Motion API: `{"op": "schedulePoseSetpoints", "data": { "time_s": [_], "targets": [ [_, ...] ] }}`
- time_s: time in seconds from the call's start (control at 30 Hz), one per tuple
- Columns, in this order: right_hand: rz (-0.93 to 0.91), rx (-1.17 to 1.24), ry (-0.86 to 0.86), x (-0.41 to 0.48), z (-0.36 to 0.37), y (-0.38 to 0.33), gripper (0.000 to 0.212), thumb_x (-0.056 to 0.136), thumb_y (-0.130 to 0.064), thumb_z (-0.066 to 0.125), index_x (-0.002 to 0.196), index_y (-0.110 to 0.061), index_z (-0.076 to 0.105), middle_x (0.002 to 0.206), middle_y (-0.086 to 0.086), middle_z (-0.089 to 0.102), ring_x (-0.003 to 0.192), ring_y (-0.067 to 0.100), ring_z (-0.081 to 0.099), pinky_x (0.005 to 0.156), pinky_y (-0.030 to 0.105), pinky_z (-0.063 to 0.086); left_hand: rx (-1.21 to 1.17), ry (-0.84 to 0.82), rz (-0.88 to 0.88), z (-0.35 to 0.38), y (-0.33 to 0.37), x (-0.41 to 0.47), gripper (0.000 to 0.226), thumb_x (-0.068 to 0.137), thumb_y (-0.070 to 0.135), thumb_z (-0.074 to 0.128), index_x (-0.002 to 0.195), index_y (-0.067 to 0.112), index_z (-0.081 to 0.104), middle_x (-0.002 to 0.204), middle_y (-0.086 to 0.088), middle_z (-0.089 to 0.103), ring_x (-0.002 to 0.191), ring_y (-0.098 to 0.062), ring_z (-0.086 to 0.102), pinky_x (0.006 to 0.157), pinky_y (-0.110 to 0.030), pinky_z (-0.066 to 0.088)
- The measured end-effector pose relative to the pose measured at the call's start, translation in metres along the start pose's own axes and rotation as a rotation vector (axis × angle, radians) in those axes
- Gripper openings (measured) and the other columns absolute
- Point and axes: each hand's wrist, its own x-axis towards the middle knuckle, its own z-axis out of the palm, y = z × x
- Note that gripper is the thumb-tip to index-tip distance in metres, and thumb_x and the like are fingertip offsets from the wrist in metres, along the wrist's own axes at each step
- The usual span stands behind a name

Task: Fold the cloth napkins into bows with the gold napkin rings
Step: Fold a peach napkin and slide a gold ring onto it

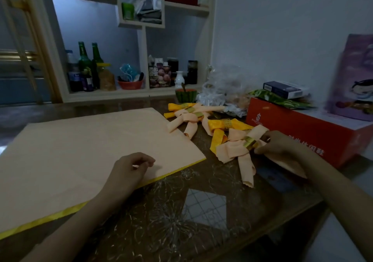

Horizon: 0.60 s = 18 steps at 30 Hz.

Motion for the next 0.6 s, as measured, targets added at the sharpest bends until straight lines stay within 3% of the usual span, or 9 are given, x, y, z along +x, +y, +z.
{"op": "schedulePoseSetpoints", "data": {
  "time_s": [0.17, 0.3, 0.4, 0.6],
  "targets": [
    [-0.114, -0.177, 0.201, 0.001, -0.007, 0.002, 0.009, 0.082, -0.011, 0.069, 0.089, -0.007, 0.066, 0.103, 0.014, 0.065, 0.084, 0.023, 0.054, 0.069, 0.030, 0.041, 0.097, -0.028, 0.057, 0.003, -0.003, -0.002, 0.028, 0.091, 0.003, 0.051, 0.084, 0.027, 0.064, 0.091, 0.010, 0.065, 0.084, -0.001, 0.055, 0.070, -0.008, 0.037],
    [-0.254, -0.142, 0.432, 0.005, -0.006, -0.005, 0.014, 0.086, -0.008, 0.060, 0.098, -0.006, 0.067, 0.107, 0.016, 0.065, 0.096, 0.030, 0.059, 0.079, 0.038, 0.049, 0.105, -0.034, 0.067, 0.008, 0.001, -0.004, 0.027, 0.092, 0.003, 0.050, 0.091, 0.026, 0.063, 0.092, 0.017, 0.060, 0.085, 0.004, 0.052, 0.071, -0.004, 0.035],
    [-0.386, -0.075, 0.412, 0.009, -0.008, -0.020, 0.017, 0.088, -0.003, 0.054, 0.100, -0.004, 0.067, 0.108, 0.015, 0.065, 0.099, 0.028, 0.059, 0.083, 0.038, 0.048, 0.153, -0.071, 0.101, 0.006, 0.004, -0.010, 0.028, 0.092, 0.002, 0.049, 0.095, 0.029, 0.060, 0.095, 0.021, 0.055, 0.089, 0.001, 0.049, 0.075, -0.002, 0.033],
    [-0.363, 0.002, 0.261, 0.092, -0.023, -0.047, 0.017, 0.090, 0.003, 0.048, 0.094, 0.010, 0.063, 0.104, 0.029, 0.061, 0.095, 0.040, 0.056, 0.077, 0.043, 0.047, 0.354, -0.189, 0.190, 0.022, 0.030, 0.054, 0.025, 0.095, 0.017, 0.048, 0.112, 0.035, 0.051, 0.111, 0.020, 0.047, 0.109, 0.001, 0.041, 0.090, -0.013, 0.029]
  ]
}}
